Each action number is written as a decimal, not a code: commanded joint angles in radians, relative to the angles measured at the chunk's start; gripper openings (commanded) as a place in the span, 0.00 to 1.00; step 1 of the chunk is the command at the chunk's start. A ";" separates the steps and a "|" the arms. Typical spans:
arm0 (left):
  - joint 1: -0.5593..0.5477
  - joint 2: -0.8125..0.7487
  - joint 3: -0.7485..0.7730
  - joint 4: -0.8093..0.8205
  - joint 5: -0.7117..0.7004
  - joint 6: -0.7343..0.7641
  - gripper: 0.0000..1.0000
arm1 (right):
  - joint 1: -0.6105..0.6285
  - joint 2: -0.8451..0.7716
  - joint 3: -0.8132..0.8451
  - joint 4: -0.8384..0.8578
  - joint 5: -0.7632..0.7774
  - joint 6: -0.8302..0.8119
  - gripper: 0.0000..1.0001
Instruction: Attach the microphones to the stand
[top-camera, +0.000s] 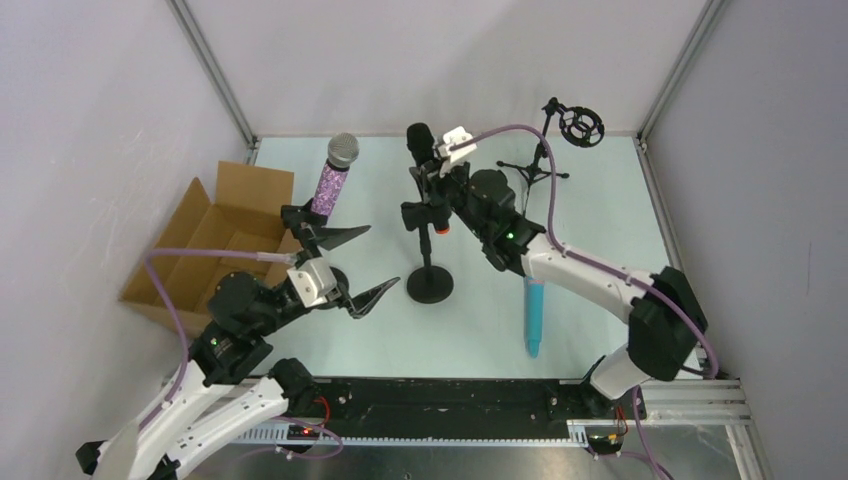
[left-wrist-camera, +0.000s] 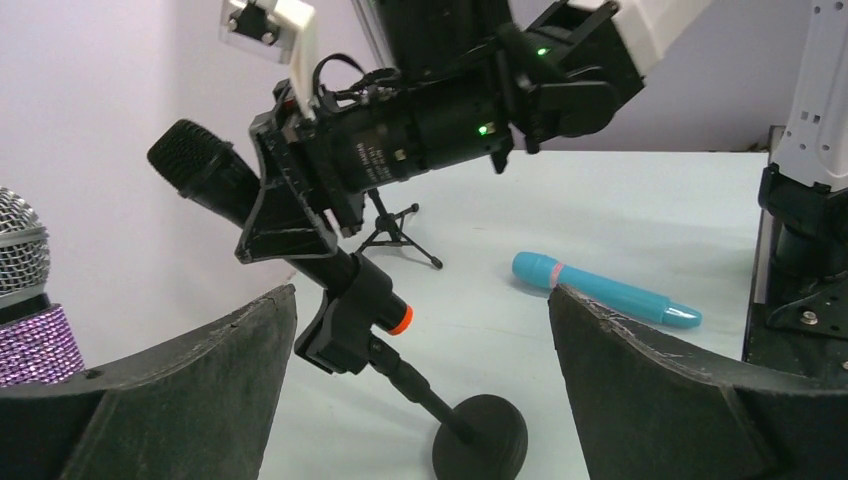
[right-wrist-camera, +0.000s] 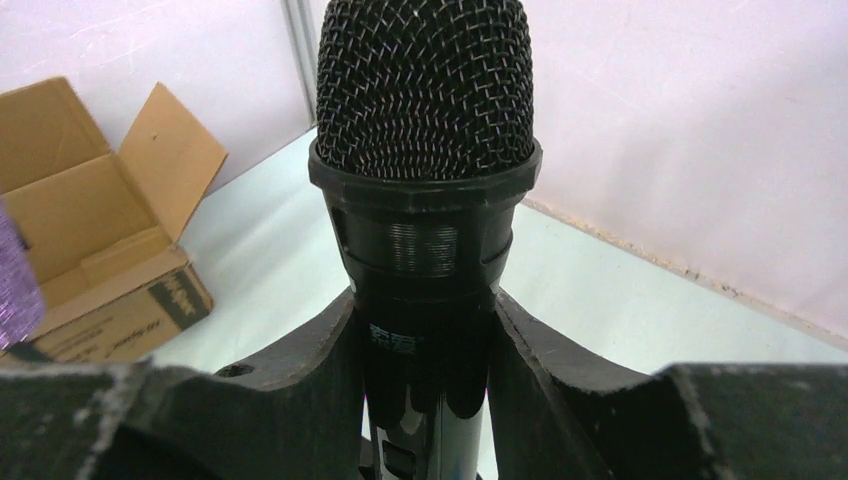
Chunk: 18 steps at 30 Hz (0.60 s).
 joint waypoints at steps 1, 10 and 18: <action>0.004 -0.021 0.010 0.001 -0.022 0.035 1.00 | -0.034 0.078 0.135 0.129 0.012 -0.027 0.00; 0.005 -0.055 -0.032 0.002 -0.026 0.033 1.00 | -0.046 0.145 0.280 0.102 -0.011 -0.011 0.00; 0.004 -0.059 -0.044 0.003 -0.021 0.022 1.00 | -0.046 0.189 0.383 0.116 -0.032 -0.048 0.00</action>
